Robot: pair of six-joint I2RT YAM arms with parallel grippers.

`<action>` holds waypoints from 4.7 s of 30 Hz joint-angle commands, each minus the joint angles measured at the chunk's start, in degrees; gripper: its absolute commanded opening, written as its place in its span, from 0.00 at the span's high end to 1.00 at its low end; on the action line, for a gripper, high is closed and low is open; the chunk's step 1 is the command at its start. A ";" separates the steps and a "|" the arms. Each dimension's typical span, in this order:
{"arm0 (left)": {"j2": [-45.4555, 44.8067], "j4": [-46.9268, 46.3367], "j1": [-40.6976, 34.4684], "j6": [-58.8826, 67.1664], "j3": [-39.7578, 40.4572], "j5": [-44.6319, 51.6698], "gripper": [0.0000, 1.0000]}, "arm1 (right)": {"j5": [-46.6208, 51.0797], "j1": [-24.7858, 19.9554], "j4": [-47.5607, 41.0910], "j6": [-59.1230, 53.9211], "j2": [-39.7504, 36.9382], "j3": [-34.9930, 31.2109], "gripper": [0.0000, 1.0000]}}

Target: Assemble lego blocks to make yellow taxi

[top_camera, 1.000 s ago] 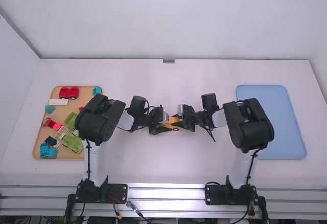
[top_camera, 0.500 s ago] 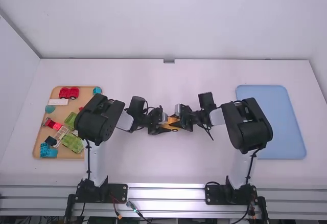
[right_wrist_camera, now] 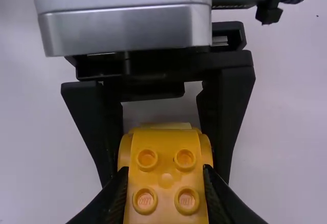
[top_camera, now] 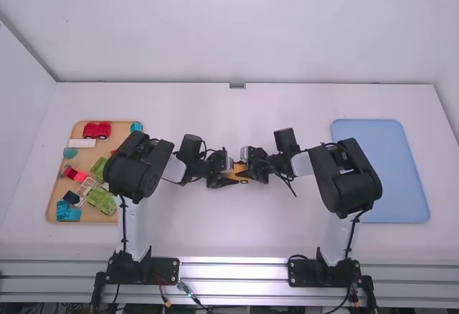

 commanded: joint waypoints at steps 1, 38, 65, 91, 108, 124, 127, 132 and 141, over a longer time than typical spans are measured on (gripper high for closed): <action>0.83 0.68 -1.01 1.29 -0.20 -0.28 0.55 | 13.03 2.19 -1.92 0.55 3.26 -1.64 1.00; 0.83 0.00 -0.98 1.31 0.00 -0.39 0.59 | 1.55 -2.05 1.86 3.08 3.13 -0.94 0.47; 0.68 1.51 -0.76 -3.17 0.07 -0.42 0.01 | -4.90 -4.48 0.74 2.84 -7.21 -1.25 0.22; -42.91 -40.54 3.43 1.29 0.76 -19.54 0.01 | 0.81 1.60 16.28 10.75 6.21 -1.79 0.07; -43.87 -38.51 3.82 1.36 -0.13 -21.40 0.01 | 6.10 -0.50 10.19 16.13 0.28 0.52 0.65; -43.87 -32.39 3.96 1.31 -0.44 -29.24 0.01 | 27.91 -38.99 -9.77 17.59 -19.69 0.28 0.53; -43.87 -31.34 3.96 1.33 -0.44 -30.42 0.01 | 27.91 -46.03 -6.14 21.55 -16.09 0.33 0.50; -43.87 -30.23 4.33 1.29 -0.44 -30.38 0.01 | 27.91 -50.01 -1.88 23.10 -9.86 0.31 0.49; -43.89 -26.29 4.07 -9.14 -0.42 -36.30 0.01 | 30.36 -51.28 -2.75 27.45 -12.04 0.33 0.01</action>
